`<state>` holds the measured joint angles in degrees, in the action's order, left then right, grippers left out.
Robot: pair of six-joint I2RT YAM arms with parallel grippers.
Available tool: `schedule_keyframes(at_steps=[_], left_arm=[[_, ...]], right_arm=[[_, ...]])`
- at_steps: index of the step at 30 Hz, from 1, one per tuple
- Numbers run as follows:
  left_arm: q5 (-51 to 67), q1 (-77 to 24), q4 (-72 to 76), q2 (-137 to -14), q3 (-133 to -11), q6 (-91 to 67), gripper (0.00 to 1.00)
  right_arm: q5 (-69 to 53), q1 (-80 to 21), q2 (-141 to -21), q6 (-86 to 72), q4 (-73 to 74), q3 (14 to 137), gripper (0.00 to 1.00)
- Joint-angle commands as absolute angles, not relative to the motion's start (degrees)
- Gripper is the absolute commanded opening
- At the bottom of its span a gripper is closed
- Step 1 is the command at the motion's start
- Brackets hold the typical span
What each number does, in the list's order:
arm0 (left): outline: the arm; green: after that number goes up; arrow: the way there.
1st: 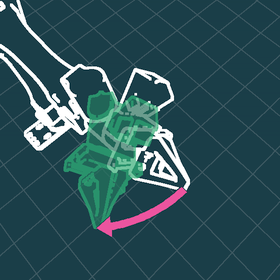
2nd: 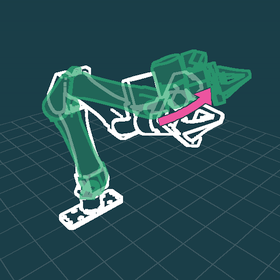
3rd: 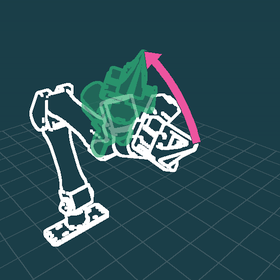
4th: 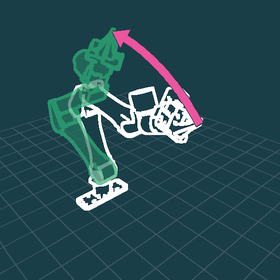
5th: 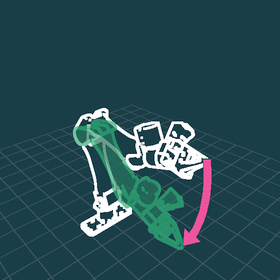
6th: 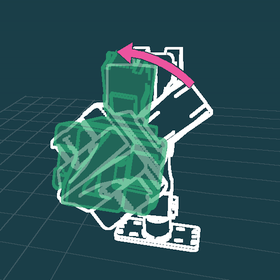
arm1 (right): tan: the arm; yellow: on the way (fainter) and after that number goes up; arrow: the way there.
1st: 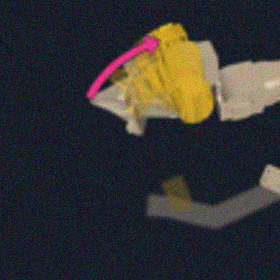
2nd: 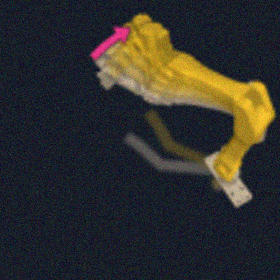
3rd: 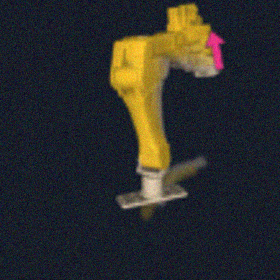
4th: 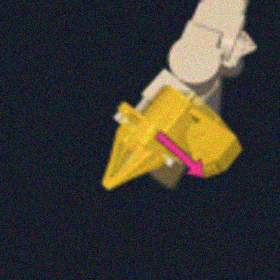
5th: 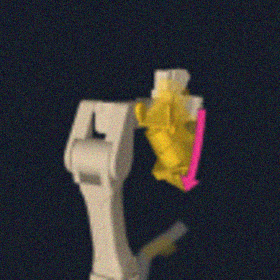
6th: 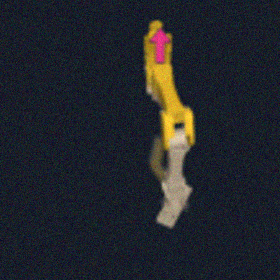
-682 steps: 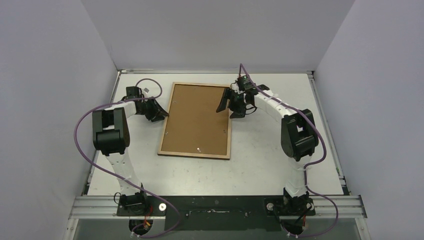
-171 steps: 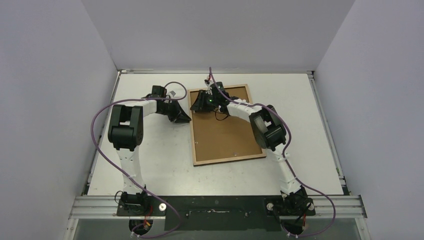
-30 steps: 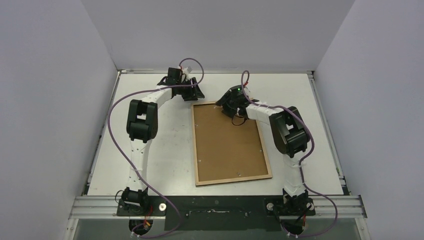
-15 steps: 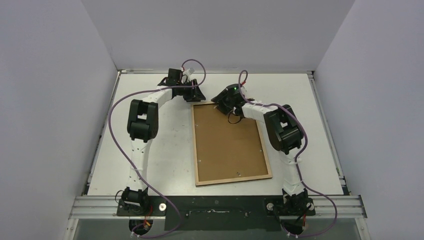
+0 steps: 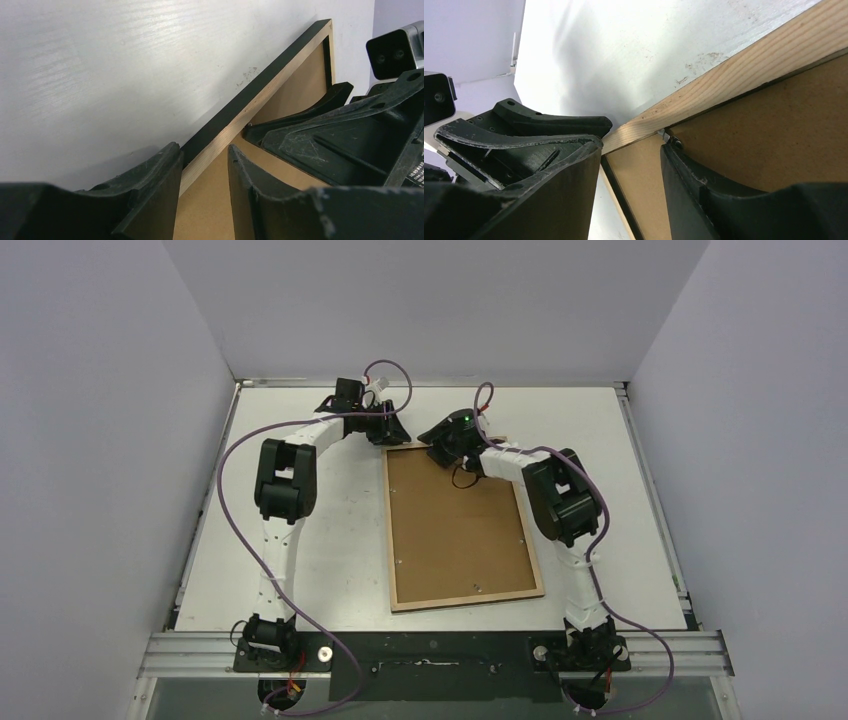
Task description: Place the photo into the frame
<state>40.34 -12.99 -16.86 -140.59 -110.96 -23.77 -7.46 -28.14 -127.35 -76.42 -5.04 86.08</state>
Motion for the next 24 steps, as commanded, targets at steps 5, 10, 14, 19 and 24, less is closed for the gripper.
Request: schedule_keyframes(at_steps=[5, 10, 14, 19, 24], left_arm=[[43.5, -12.5, -17.2, -141.0, -112.9, -22.2, 0.36], [43.9, -12.0, -17.2, -140.7, -113.1, -22.7, 0.35], [43.4, -11.4, -17.2, -140.3, -114.3, -24.8, 0.35], [42.7, -9.8, -17.2, -138.9, -116.8, -29.2, 0.38], [39.9, -8.5, -20.1, -135.1, -117.7, -29.1, 0.45]], right_arm=[[-3.8, -29.4, -129.6, -77.9, -5.9, 86.2, 0.49], [-2.8, -29.5, -129.2, -76.9, -6.0, 86.6, 0.48], [-3.3, -29.5, -127.3, -74.3, -10.1, 85.7, 0.49], [-7.0, -28.8, -121.0, -69.8, -19.0, 83.4, 0.54], [-7.2, -26.0, -111.7, -65.0, -15.1, 81.9, 0.57]])
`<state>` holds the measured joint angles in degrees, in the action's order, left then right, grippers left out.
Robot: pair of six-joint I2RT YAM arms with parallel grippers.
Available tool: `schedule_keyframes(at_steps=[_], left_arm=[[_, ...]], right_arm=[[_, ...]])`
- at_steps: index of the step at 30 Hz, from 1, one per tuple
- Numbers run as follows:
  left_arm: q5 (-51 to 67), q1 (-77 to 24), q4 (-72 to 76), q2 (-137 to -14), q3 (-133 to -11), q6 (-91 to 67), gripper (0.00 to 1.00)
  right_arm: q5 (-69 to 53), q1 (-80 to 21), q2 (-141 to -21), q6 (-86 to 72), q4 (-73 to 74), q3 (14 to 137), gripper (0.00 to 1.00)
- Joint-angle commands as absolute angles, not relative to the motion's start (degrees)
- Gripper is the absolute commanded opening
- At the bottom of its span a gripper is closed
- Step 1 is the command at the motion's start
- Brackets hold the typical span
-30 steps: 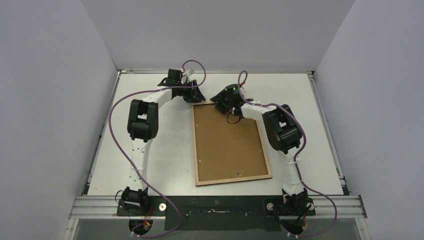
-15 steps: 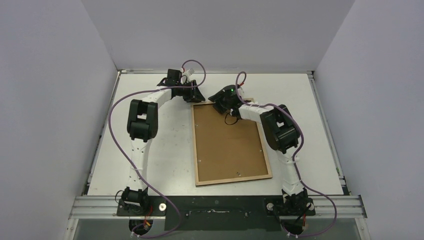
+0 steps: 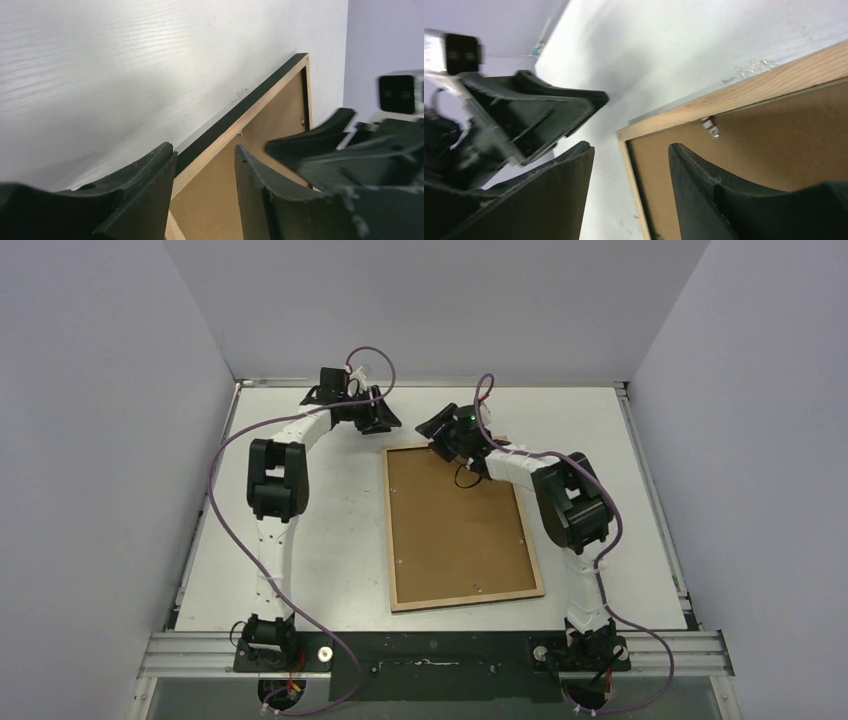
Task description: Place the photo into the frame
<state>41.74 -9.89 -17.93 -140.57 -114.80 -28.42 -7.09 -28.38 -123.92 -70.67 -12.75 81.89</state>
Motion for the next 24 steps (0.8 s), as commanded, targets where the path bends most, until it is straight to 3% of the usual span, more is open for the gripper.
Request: schedule_keyframes(at_steps=[1, 8, 14, 24], left_arm=[[38.3, -8.5, -22.2, -134.1, -117.8, -28.0, 0.47], [26.5, -8.6, -33.0, -124.7, -108.9, -21.7, 0.54], [22.6, -9.3, -31.9, -114.1, -92.9, -22.3, 0.56], [24.3, -13.0, -24.4, -101.9, -70.2, -27.3, 0.57]], right_arm=[[-7.1, -24.6, -110.0, -63.6, -12.5, 81.7, 0.58], [-2.8, -17.0, -98.2, -50.5, 11.3, 78.0, 0.60], [7.2, -11.3, -88.4, -42.7, 27.8, 71.4, 0.73], [-6.0, 2.0, -78.7, -43.0, 29.8, 52.4, 0.79]])
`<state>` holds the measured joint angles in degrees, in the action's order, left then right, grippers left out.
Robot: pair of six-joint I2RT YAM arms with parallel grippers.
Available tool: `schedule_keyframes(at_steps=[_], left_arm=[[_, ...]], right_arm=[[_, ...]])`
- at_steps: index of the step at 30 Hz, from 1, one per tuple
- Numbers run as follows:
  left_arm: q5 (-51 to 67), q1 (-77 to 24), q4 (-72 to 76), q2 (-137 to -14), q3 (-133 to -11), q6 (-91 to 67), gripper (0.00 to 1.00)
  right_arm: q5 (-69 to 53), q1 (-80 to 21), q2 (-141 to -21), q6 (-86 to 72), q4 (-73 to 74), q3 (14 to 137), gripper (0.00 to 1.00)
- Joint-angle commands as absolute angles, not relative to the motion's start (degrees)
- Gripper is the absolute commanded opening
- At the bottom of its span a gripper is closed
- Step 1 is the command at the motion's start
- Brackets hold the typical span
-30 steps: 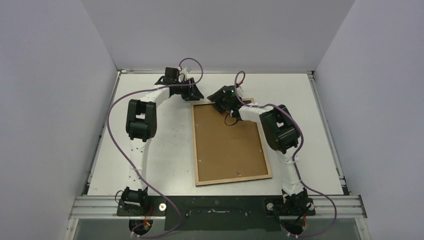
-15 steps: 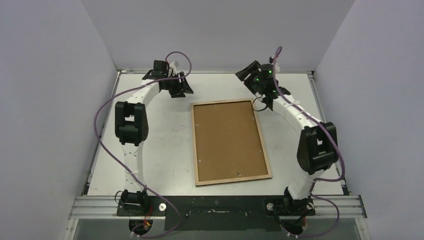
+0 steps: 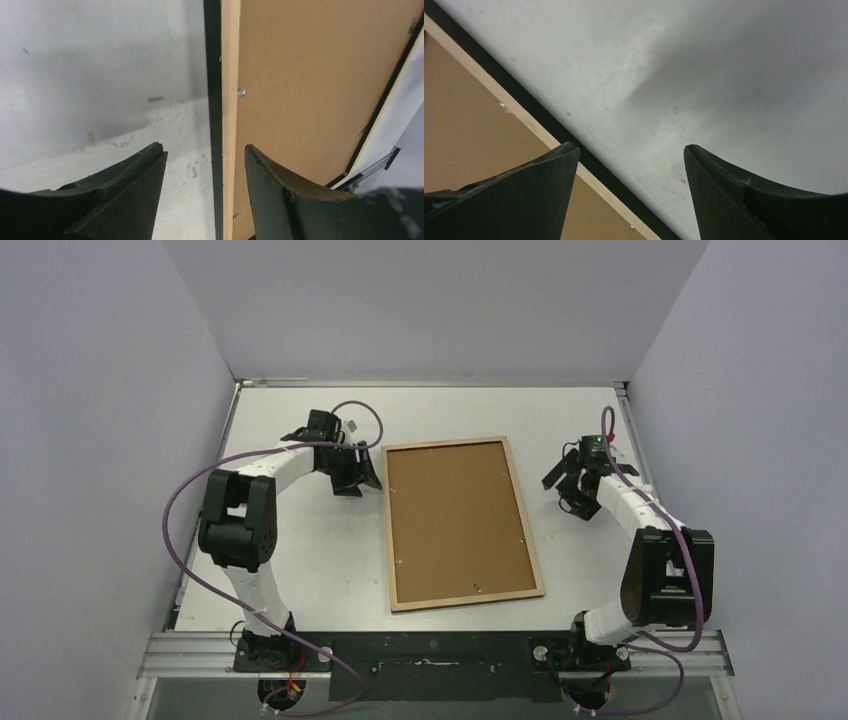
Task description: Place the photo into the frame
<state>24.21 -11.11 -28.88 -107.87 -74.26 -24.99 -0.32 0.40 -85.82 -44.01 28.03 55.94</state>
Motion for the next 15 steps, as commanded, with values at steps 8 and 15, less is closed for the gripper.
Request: schedule_keyframes(at_steps=[8, 15], left_arm=[[22.8, -16.0, -22.5, -98.6, -63.3, -31.3, 0.57], [25.9, -17.5, -22.6, -102.5, -63.6, -32.6, 0.57]], right_arm=[[-15.4, 3.2, -77.2, -45.0, 29.2, 44.1, 0.80], [-26.2, 2.8, -80.0, -43.6, 26.2, 41.3, 0.81]])
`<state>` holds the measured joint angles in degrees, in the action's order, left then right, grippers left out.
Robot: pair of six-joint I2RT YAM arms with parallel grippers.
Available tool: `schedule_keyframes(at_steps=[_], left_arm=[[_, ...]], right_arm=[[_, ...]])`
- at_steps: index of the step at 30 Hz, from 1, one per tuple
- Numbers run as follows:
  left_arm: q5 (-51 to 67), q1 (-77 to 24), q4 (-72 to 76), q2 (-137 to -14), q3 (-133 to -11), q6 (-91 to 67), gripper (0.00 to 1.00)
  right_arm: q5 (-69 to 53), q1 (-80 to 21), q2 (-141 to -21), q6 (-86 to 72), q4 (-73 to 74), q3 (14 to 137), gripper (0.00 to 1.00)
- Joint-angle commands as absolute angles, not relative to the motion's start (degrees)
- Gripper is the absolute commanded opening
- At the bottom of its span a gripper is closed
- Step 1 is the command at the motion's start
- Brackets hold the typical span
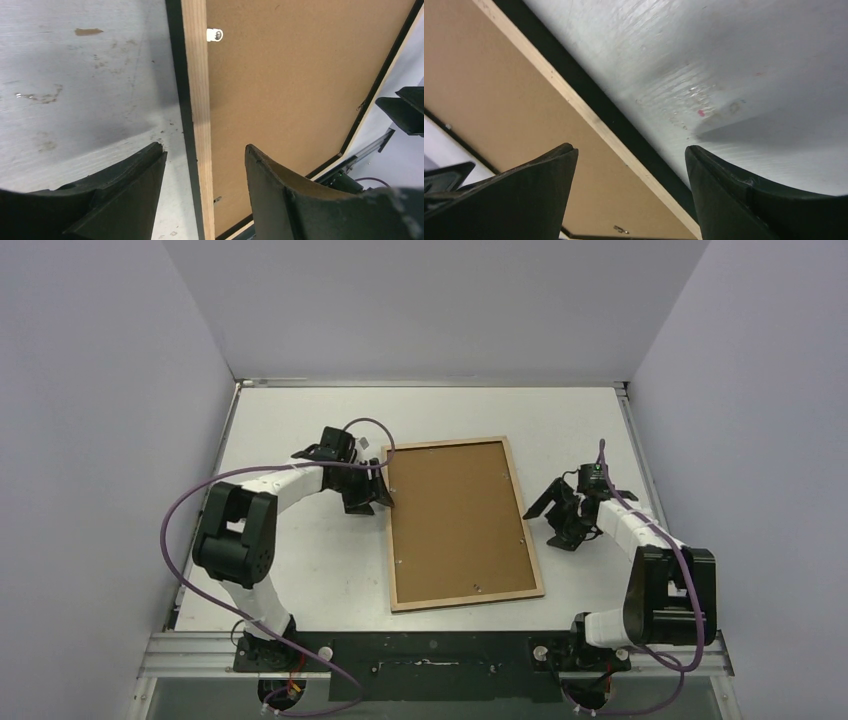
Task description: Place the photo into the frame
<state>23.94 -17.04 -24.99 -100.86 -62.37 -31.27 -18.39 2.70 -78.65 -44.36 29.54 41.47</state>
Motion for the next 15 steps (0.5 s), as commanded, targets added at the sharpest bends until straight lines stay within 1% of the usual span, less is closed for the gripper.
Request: schedule_keyframes(at_steps=[1, 8, 10, 15], left_arm=[[26.5, -17.6, -22.5, -103.1, -64.1, -32.7, 0.57], [28.7, -18.0, -22.0, -105.7, -67.2, -32.9, 0.55], [29.2, -18.1, -22.1, -106.6, -68.2, -33.1, 0.54], [29.4, -18.3, -22.0, -108.3, -70.6, -33.2, 0.53]], right_arm=[[-26.8, 2.7, -80.5, -42.9, 26.3, 41.3, 0.81], [-30.3, 1.7, -83.0, -40.4, 25.7, 41.5, 0.81], [-32.2, 0.5, -84.7, -39.9, 24.7, 41.8, 0.81], [-32.2, -3.4, -86.0, -39.9, 23.0, 42.7, 0.80]])
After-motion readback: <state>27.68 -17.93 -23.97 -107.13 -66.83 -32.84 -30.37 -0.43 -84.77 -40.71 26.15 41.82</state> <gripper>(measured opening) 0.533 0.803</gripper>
